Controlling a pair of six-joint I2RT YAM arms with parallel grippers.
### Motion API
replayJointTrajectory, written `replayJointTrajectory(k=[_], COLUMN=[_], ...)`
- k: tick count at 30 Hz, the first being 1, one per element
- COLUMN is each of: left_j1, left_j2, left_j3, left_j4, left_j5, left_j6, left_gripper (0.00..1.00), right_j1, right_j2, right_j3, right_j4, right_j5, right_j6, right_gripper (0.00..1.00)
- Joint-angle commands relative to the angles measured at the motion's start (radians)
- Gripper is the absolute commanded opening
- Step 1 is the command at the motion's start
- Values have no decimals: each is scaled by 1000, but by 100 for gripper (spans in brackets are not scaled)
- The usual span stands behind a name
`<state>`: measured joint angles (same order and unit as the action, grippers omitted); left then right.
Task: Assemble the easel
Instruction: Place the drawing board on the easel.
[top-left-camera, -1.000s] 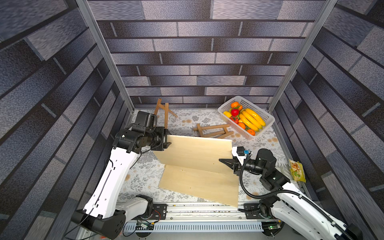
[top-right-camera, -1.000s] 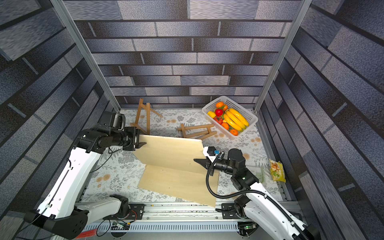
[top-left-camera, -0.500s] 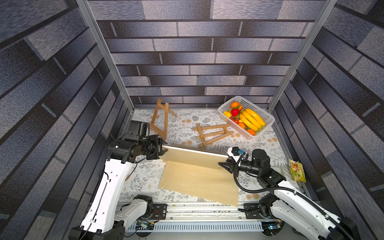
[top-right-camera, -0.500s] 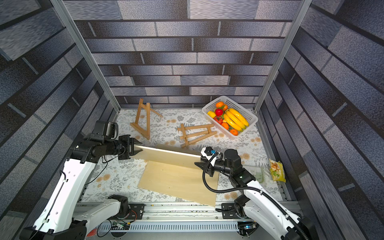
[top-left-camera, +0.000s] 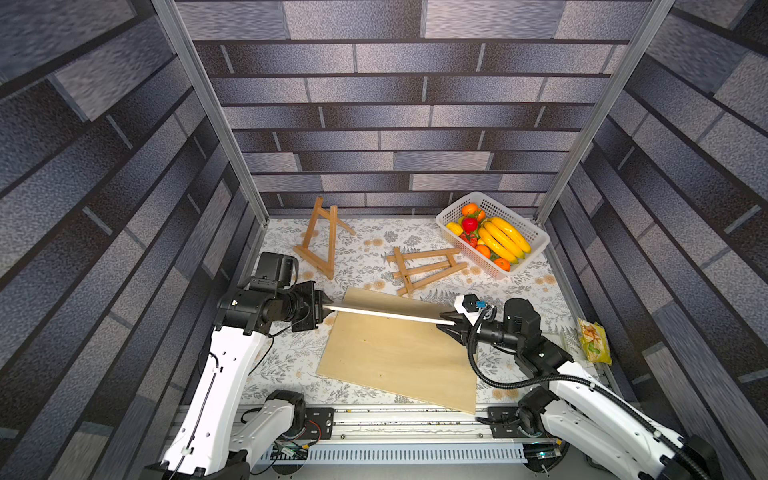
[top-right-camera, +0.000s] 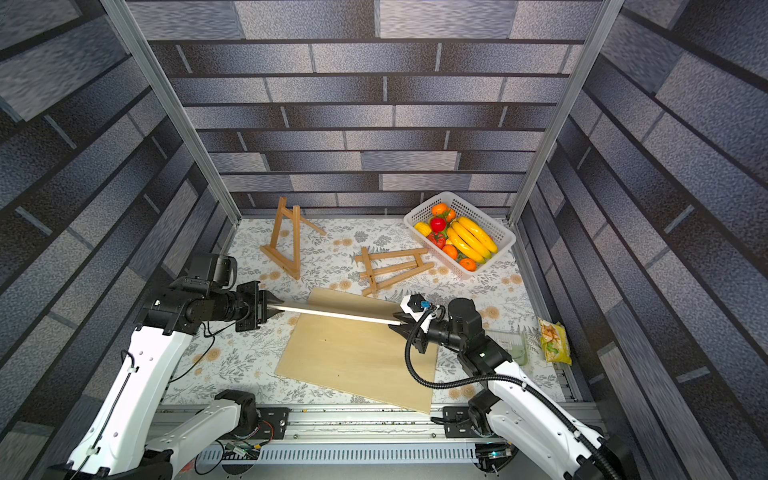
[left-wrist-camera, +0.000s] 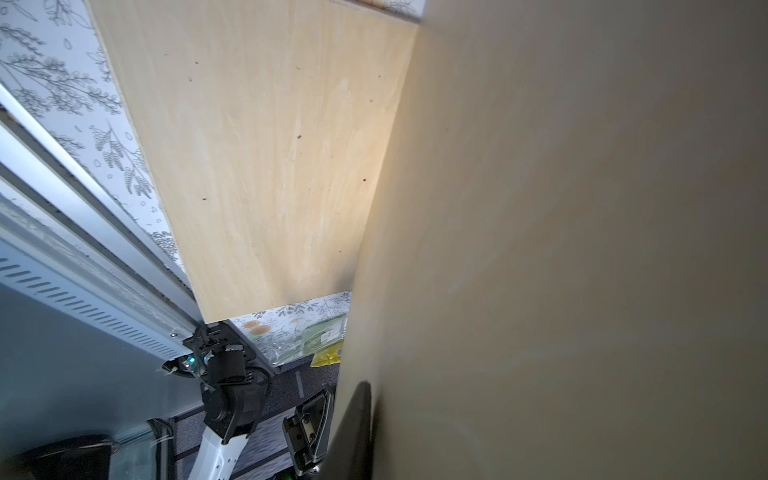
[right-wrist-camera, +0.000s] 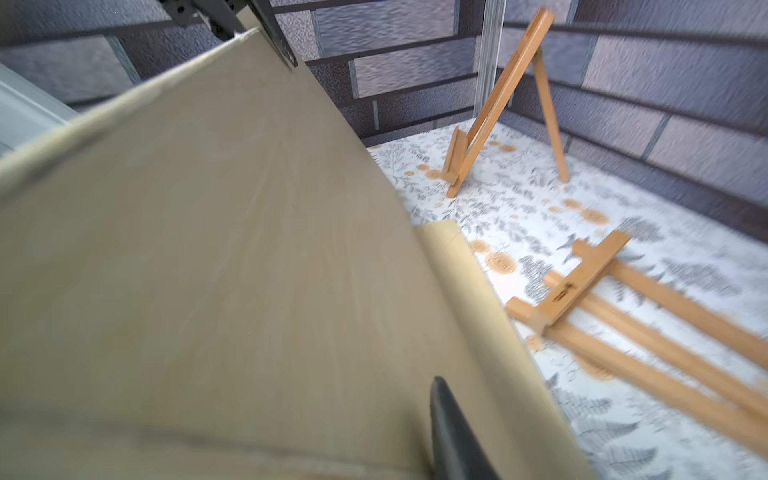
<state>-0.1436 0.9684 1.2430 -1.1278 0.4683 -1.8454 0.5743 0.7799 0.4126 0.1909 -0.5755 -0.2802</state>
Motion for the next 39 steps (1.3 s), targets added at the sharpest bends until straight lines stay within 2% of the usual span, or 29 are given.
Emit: replayJointTrajectory(k=[1,10,12,17,21,22,23,24,30,31,34,38,39], left_j1=[1,37,61,127,128,125,123,119,101,94,75,71,71], left_j2=[-30,-66,-78,-78,-34,-25,-18,-14,-7,-5,-1,-5,-8], left_j3=[4,-8,-42,-67,-46,-40,-36,-34,-35,-41,-54,-70,-75], left_j4=[-24,1,25,78,94,92,95,94,98,108,131,150,152], left_j5=[25,31,49,82,101,104,105,103,97,97,93,99,103], left_j6=[-25,-35,-35,-29,-9,-5,-2,-4,-15,-23,-37,-47,-50], left_gripper=[15,18,23,25,20,19,18,18,18,18,18,18,18], right_j1=[53,98,98,97,106,110,115,118,150,159,180,207,212], right_j2=[44,92,96,94,123,128,135,143,230,247,284,317,322], right_j3=[63,111,122,149,202,214,225,236,277,280,284,290,292], right_j4=[-5,47,38,6,-22,-23,-25,-27,59,88,152,186,189], right_j5=[-95,-81,-93,-130,-216,-222,-223,-221,-232,-230,-228,-214,-213], right_j6=[195,239,249,275,282,274,267,255,244,252,273,270,269], right_gripper=[0,0,0,0,0,4,14,17,19,21,38,40,37])
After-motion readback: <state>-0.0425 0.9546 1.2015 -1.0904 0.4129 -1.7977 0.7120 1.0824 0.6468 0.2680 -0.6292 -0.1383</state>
